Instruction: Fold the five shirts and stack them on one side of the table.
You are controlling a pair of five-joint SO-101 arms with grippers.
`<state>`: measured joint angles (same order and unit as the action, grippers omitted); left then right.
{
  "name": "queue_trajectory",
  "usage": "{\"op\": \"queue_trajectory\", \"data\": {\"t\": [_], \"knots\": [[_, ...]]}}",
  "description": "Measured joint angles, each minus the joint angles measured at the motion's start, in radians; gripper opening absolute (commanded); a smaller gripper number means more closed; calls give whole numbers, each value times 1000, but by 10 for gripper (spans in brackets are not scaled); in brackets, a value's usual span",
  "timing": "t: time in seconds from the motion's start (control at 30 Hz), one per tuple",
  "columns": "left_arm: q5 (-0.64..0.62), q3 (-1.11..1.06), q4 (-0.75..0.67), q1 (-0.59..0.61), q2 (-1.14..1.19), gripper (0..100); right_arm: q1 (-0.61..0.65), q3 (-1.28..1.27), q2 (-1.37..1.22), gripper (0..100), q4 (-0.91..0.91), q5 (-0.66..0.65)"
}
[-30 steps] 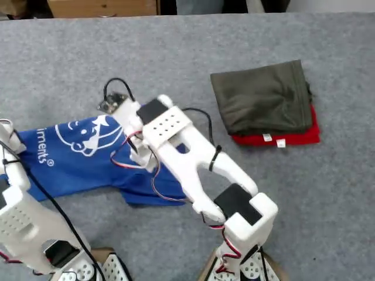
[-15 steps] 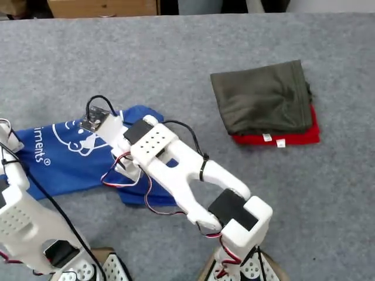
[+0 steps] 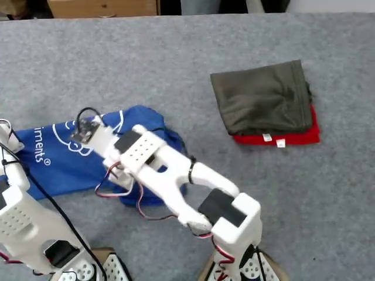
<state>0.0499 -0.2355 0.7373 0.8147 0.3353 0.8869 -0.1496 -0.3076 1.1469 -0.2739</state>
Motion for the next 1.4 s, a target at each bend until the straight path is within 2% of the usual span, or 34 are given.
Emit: {"op": "queue_trajectory", "data": {"t": [0.3, 0.6, 0.8, 0.97, 1.23, 1.4], "knots": [[0, 0, 0, 0, 0, 30, 94, 0, 8, 12, 218, -2], [0, 0, 0, 6, 0, 30, 112, 0, 100, 13, 316, -2], [0, 0, 0, 6, 0, 30, -11, 0, 112, 13, 308, -2], [0, 0, 0, 6, 0, 30, -89, -69, 110, 13, 184, 0], [0, 0, 0, 6, 0, 30, -2, -221, 57, 13, 78, -2], [-2, 0, 0, 6, 0, 30, -12, -222, 78, 13, 77, -2]]}}
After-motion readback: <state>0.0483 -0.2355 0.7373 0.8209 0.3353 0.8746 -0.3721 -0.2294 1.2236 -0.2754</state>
